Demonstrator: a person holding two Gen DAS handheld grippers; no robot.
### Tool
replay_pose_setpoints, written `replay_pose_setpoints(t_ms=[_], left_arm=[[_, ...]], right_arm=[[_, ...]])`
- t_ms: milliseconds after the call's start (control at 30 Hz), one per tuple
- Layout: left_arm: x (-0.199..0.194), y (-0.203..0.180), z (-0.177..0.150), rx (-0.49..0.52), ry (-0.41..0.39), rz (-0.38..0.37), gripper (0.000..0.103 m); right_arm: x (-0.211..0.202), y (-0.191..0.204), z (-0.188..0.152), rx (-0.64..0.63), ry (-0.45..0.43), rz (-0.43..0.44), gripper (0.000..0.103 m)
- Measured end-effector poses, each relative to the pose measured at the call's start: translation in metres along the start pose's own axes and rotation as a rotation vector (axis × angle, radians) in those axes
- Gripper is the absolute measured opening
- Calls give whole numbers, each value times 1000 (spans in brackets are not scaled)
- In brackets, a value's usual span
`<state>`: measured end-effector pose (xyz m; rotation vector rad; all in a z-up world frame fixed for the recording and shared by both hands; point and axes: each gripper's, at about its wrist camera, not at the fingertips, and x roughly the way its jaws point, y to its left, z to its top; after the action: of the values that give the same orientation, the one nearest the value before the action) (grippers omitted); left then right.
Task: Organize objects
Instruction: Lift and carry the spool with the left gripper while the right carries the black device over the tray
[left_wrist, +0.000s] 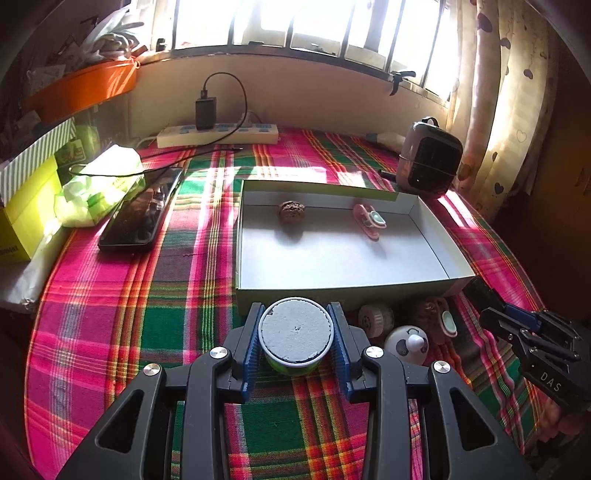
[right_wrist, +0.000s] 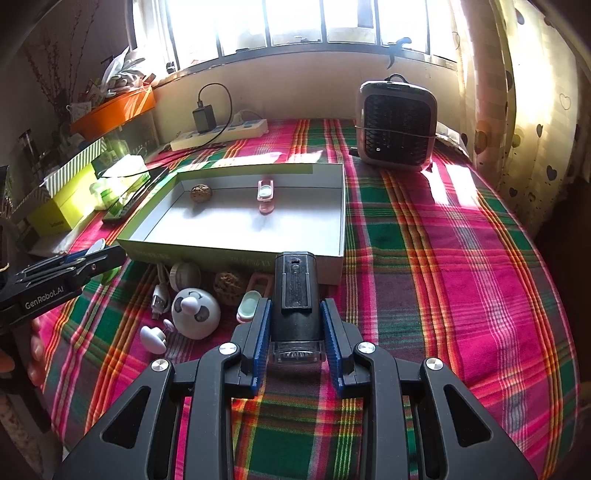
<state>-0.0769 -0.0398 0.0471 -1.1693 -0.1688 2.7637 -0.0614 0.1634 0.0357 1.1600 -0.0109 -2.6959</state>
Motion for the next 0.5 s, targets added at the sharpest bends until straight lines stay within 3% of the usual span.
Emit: replay_pose_setpoints(t_ms=[500], left_arm=[[7, -6, 26, 26, -11, -20, 32]], right_arm=[[3, 3, 27, -9, -20, 9, 29]])
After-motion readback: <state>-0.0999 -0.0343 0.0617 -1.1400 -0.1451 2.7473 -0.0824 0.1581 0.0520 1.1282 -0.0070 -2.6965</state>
